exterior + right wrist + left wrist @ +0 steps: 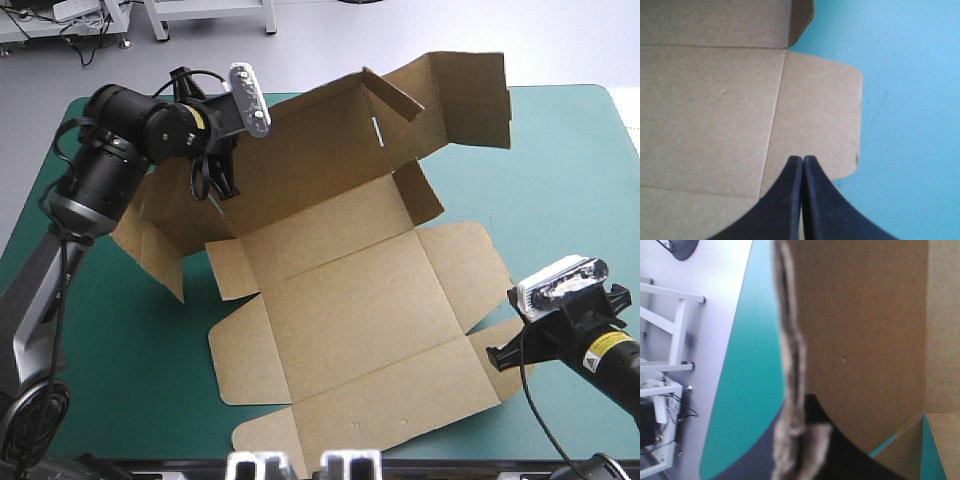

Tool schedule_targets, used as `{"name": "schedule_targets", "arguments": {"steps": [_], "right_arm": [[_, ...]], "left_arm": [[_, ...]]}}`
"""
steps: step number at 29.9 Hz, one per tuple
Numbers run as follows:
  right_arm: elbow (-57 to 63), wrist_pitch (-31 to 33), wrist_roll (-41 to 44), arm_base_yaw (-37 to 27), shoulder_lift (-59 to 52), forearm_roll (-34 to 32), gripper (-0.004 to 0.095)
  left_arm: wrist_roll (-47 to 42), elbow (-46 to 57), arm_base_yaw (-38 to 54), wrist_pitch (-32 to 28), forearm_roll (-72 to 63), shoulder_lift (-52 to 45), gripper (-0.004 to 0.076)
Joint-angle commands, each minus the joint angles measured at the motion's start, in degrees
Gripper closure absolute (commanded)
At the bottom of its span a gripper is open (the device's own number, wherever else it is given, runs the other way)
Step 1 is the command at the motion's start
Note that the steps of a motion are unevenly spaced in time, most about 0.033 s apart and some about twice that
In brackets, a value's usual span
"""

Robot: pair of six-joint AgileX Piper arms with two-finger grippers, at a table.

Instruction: Fold the box

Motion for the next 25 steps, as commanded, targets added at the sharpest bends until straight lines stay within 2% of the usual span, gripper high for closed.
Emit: {"name": "schedule_targets", "arguments": {"steps": [1,9,12,17,22,25], "right_arm": [[-2.6,-6.6,2.3,0.1,3.8,-1.9,0.0927],[-17.3,-6.6,-4.6,0.1,13.0,0.7,0.0932],[-26.0,-4.6,-4.8,0.1,17.6,-0.7,0.0932],[-42.7,3.7,-8.5,0.1,27.5,-0.7,0.0932],[-56.8,11.6,-13.5,0.1,38.1,1.6,0.0932],[-64.4,15.7,-14.5,-0.1,44.0,2.1,0.0932]], "left_arm": [[-2.8,-1.7,-6.2,-7.1,7.4,-2.6,0.0734],[-5.4,7.7,-16.3,-14.1,22.3,-5.6,0.0734],[-9.3,15.1,-16.8,-20.2,27.7,-8.5,0.0734],[-19.1,26.9,-16.8,-28.5,41.1,-13.1,0.0734],[-29.6,35.0,-16.8,-34.3,49.2,-15.4,0.0734],[-35.0,38.6,-16.8,-35.7,54.6,-15.4,0.0734]]}}
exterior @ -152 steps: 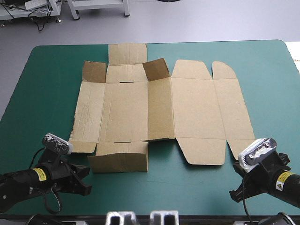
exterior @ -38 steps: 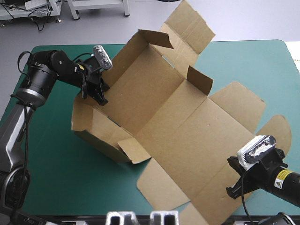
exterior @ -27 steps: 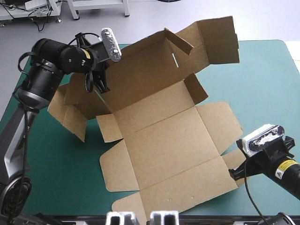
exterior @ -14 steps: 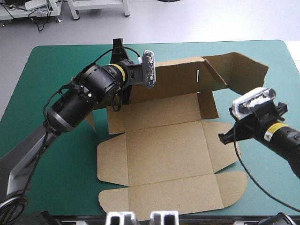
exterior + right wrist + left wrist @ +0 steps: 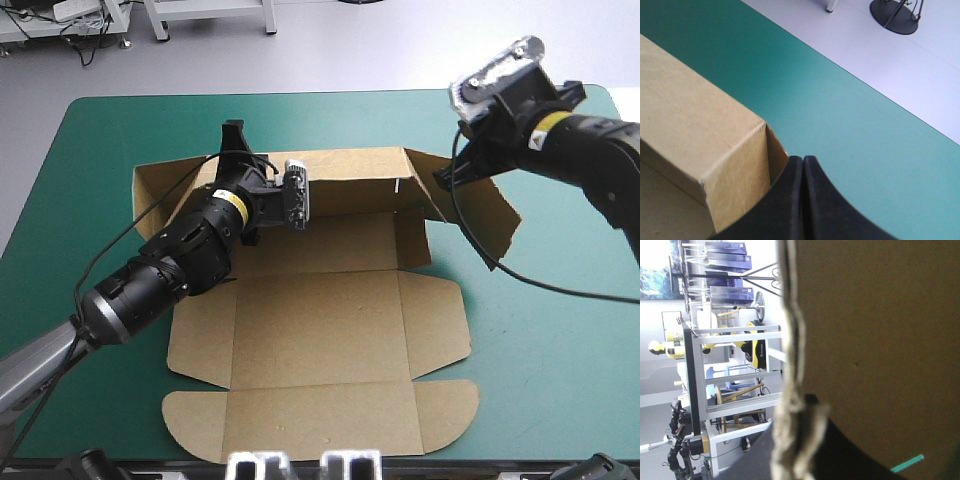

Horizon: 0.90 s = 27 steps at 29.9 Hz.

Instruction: Fold the box

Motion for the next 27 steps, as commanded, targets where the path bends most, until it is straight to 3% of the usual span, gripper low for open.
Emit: {"name": "schedule_targets", "arguments": {"steps": [1,9,16,27], "right_arm": [[-8.6,2.0,-2.1,-0.5,5.1,0.9,0.0933],[-18.7,8.8,-9.2,-10.7,18.0,20.1,0.0932],[-19.4,8.6,-9.2,-17.2,25.1,21.2,0.0933],[-19.4,10.0,-10.7,-21.9,33.9,31.0,0.0932]], "left_arm": [[-8.2,2.0,-0.4,-4.7,10.0,-2.4,0.0734],[-31.3,8.9,-0.4,-4.2,30.7,-2.4,0.0734],[-43.5,11.6,-0.4,-3.8,45.1,-2.4,0.0734],[-43.4,11.9,-0.4,-3.5,45.0,-2.2,0.0734]]}}
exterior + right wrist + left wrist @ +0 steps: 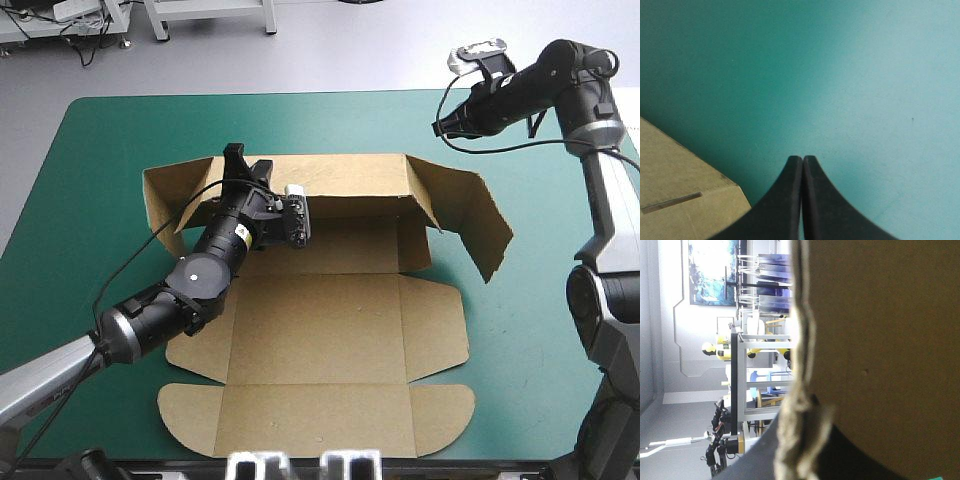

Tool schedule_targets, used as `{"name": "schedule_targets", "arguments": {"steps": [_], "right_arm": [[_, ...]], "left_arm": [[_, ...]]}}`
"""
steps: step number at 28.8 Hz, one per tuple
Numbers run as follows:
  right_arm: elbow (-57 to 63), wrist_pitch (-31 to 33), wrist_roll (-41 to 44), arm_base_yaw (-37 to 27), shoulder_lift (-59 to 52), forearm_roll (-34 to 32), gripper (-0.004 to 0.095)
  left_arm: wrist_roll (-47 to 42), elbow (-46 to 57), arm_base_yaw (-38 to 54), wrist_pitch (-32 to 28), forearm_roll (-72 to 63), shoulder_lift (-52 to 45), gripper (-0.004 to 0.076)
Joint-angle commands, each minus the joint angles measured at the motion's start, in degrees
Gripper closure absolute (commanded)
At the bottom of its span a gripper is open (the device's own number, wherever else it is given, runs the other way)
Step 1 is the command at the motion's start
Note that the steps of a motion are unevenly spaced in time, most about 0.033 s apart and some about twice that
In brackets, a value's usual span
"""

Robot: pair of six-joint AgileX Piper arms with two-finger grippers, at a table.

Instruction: Fold the box

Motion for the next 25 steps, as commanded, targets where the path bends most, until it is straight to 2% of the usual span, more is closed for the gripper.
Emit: {"name": "schedule_targets", "arguments": {"steps": [1,9,13,21,25], "right_arm": [[-1.8,0.6,-1.7,-0.5,-1.5,4.9,0.0932],[-0.1,0.7,-2.4,-0.4,-1.2,7.4,0.0932],[6.1,0.7,-4.2,-0.4,-1.6,9.9,0.0933],[17.0,0.8,-8.2,-0.4,-8.1,9.4,0.0933],[25.8,0.8,-14.8,-0.4,-14.8,13.9,0.0933]], "left_arm": [[-1.1,-1.6,-0.4,1.5,3.9,-1.9,0.0734],[-1.1,-1.6,-0.3,2.2,3.9,-1.5,0.0734],[-0.1,-1.6,-0.3,2.3,3.9,-1.5,0.0734],[-0.2,-1.6,-0.3,2.6,3.9,-1.5,0.0734],[-0.6,-1.6,-0.3,2.7,3.9,-1.5,0.0734]]}}
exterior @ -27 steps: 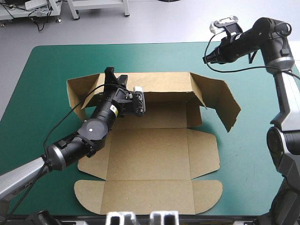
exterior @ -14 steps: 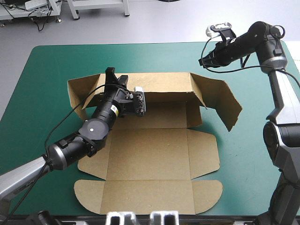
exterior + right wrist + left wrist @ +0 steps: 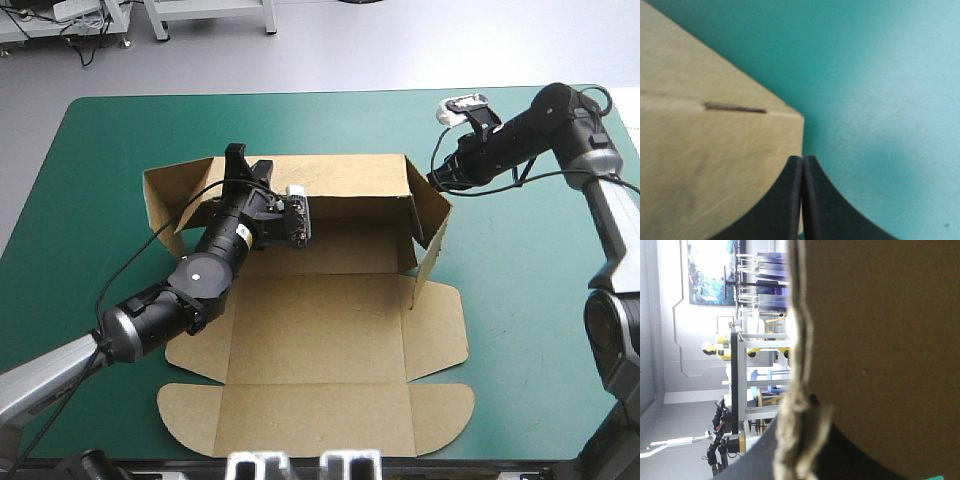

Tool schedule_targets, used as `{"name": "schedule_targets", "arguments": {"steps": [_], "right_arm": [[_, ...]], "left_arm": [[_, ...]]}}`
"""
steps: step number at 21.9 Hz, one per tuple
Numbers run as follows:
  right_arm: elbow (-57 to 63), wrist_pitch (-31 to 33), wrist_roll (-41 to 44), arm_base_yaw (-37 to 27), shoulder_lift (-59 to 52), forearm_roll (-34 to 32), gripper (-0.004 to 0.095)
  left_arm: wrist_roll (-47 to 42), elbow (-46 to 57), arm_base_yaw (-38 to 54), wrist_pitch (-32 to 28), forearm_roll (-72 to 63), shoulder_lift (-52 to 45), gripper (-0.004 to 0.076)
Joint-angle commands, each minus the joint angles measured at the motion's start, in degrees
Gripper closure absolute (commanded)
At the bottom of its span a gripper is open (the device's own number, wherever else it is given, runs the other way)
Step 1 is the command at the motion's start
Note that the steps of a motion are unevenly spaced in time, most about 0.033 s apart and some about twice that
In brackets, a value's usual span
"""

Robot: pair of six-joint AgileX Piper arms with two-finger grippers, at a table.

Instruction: Fold the box

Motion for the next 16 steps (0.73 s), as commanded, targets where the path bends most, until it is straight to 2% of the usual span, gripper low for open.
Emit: {"name": "schedule_targets", "arguments": {"steps": [1,3,6,9,16], "right_arm": [[5.8,1.5,-7.4,-0.4,-7.6,7.2,0.0933],[9.6,1.3,-12.6,-0.4,-8.8,11.5,0.0932],[14.0,-0.7,-17.0,-0.4,-9.9,14.0,0.0931],[21.4,-7.6,-23.8,-0.4,-12.6,17.2,0.0931],[34.7,-14.8,-39.5,-0.4,-16.7,29.7,0.093]], "left_arm": [[-1.5,-1.6,-0.3,2.3,3.8,-1.9,0.0734],[-2.0,-1.6,-0.3,2.2,3.8,-1.9,0.0734],[-2.0,-1.6,-0.3,2.2,3.8,-1.9,0.0734],[-0.9,-1.0,-0.3,1.7,3.8,-1.9,0.0734],[0.5,0.5,-0.3,-0.3,3.7,-1.9,0.0734]]}}
